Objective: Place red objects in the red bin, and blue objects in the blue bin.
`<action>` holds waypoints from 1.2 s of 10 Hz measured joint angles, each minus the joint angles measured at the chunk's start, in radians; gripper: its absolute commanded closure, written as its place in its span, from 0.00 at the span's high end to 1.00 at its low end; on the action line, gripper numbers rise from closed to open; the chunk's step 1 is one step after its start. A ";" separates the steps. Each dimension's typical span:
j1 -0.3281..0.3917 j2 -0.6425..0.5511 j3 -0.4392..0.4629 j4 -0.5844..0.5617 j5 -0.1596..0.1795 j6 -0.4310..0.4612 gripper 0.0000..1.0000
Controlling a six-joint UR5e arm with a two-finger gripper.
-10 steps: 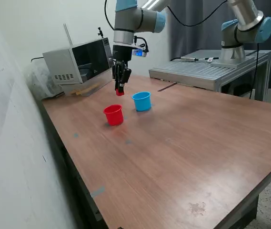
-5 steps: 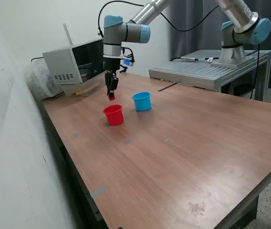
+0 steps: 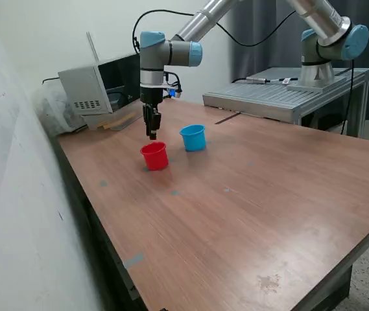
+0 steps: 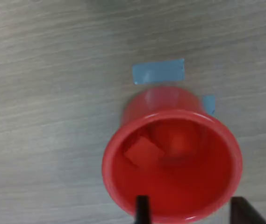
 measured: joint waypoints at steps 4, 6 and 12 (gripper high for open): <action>0.010 -0.019 0.014 0.006 0.000 -0.002 1.00; 0.035 -0.098 0.075 0.013 0.000 -0.003 1.00; 0.163 -0.512 0.312 0.256 -0.006 0.005 1.00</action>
